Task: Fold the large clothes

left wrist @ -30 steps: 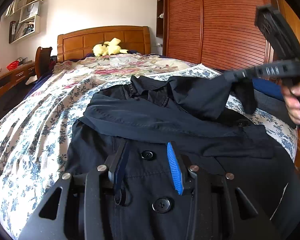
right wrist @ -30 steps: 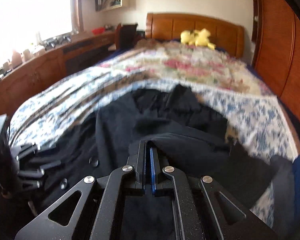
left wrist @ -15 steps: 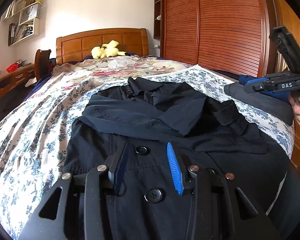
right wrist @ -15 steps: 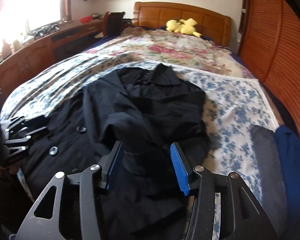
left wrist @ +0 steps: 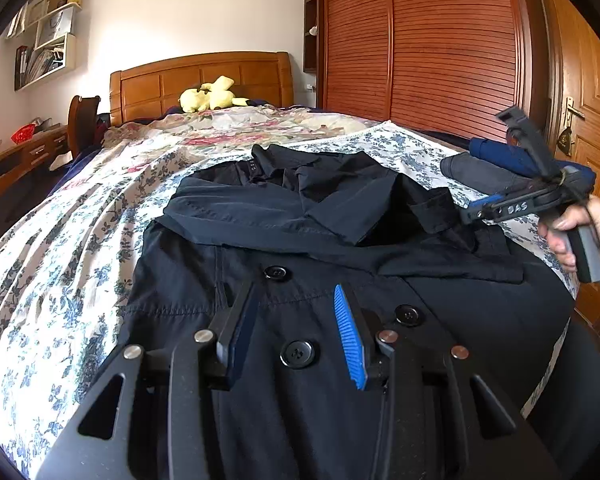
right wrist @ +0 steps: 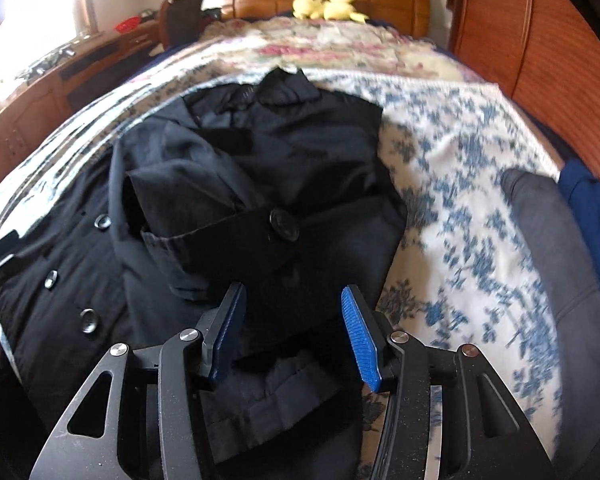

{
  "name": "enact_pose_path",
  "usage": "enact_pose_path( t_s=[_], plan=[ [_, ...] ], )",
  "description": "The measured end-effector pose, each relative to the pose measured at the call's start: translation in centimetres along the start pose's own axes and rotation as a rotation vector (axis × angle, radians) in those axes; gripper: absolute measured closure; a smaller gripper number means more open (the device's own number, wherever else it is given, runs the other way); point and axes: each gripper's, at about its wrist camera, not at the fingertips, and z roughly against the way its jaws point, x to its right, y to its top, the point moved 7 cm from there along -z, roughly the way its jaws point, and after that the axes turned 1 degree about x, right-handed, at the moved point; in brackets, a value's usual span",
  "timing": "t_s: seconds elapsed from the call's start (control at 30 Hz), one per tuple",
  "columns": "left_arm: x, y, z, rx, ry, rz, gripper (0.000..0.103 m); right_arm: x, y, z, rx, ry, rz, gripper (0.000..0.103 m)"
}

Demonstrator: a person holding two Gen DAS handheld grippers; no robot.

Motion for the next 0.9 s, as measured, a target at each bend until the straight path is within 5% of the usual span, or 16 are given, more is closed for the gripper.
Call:
enact_pose_path(
  t_s=[0.13,0.4,0.47,0.53,0.6,0.9],
  plan=[
    [-0.3,0.0,0.1,0.001,0.001,0.007,0.065,-0.1,-0.7,-1.6,-0.035,-0.008,-0.015,0.041],
    [-0.5,0.0,0.2,0.003,0.002,0.012,0.065,-0.7,-0.7,-2.9,-0.048,-0.015,-0.002,0.039],
    [-0.6,0.0,0.3,0.004,0.004,0.012,0.065,-1.2,-0.6,-3.1,-0.045,-0.005,0.032,0.048],
    [-0.8,0.0,0.5,0.005,0.008,0.013,0.065,-2.2,-0.1,-2.5,-0.014,0.011,0.085,0.079],
    [-0.9,0.0,0.7,0.007,0.011,0.014,0.065,-3.5,0.9,-0.5,0.076,0.011,0.15,0.094],
    [-2.2,-0.4,4.6,0.027,0.05,0.062,0.065,-9.6,5.2,7.2,0.281,0.134,0.202,0.095]
  ],
)
